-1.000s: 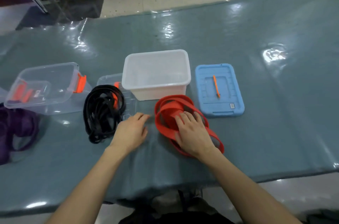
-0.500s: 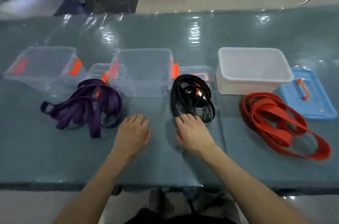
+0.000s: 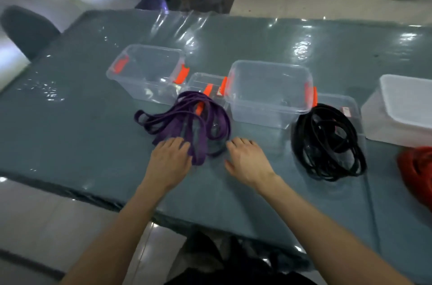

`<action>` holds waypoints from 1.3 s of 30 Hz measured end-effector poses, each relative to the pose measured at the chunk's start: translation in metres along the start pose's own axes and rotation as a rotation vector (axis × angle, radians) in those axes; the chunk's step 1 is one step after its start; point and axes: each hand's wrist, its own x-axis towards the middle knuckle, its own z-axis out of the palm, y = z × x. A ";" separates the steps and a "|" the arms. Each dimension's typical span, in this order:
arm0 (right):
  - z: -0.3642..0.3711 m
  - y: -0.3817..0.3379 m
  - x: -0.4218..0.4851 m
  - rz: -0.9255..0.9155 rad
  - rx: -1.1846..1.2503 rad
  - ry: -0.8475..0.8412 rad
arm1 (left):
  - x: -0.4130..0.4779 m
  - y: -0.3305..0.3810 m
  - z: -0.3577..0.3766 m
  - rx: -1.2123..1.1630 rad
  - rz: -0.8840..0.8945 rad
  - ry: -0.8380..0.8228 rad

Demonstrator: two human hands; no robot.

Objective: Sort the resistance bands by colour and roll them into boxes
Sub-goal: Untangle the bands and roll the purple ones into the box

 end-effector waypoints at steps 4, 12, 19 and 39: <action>0.013 -0.034 0.036 0.057 0.059 0.001 | -0.001 -0.063 0.009 -0.010 -0.052 -0.011; 0.037 -0.074 0.148 0.416 0.091 0.075 | 0.092 -0.167 0.044 -0.113 0.023 -0.045; 0.056 -0.095 0.177 0.779 0.286 -0.033 | 0.141 -0.208 0.089 -0.029 0.219 -0.234; 0.021 -0.165 0.166 0.557 0.410 -0.030 | 0.110 -0.373 0.010 -0.547 -0.113 0.248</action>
